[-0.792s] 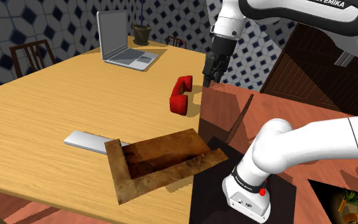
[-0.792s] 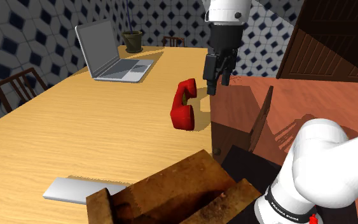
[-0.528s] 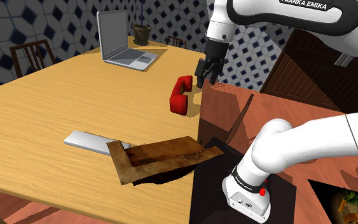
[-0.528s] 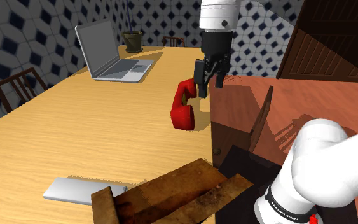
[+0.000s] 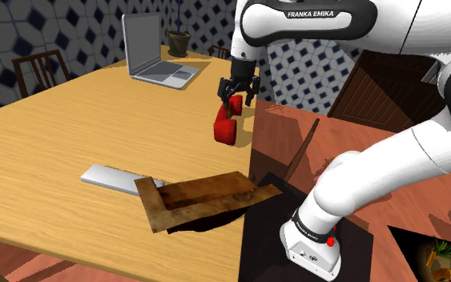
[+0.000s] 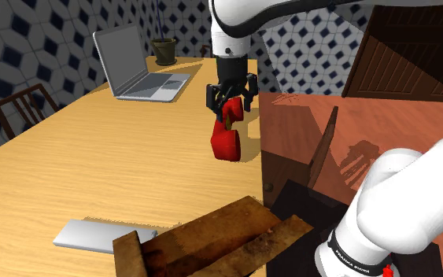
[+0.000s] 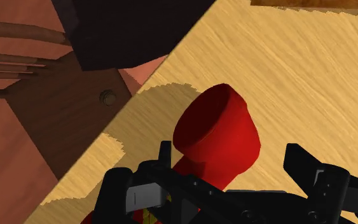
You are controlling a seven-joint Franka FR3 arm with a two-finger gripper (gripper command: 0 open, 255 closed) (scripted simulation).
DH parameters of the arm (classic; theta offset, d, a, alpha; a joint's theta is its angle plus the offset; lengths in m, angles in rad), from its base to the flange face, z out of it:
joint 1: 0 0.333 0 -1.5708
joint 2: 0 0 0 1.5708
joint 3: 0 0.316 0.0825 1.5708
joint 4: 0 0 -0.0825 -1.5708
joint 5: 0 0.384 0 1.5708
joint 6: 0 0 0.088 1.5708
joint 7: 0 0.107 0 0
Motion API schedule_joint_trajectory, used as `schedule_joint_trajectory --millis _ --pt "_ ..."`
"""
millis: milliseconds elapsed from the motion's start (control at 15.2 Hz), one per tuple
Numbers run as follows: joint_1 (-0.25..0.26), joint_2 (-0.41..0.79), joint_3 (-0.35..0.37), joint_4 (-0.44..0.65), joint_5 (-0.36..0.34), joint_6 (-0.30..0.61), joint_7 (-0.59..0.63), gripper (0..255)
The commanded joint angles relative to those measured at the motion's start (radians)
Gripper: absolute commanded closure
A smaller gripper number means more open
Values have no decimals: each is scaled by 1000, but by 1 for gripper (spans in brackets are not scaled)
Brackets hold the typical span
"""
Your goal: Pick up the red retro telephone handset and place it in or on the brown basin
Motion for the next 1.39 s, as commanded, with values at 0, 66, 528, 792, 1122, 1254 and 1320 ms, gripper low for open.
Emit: schedule_joint_trajectory --millis 0,66,528,792,1122,1254,1320 --pt "-24 78 16 36 -24 35 73 0" --pt "-35 114 21 54 -37 49 108 0" --pt "-100 365 30 208 -144 106 348 0" --pt "-116 444 21 254 -180 123 422 0" --pt "-120 451 16 195 -186 190 425 0" --pt "-121 455 15 178 -188 211 426 0" --pt "-121 454 15 178 -188 211 426 0"
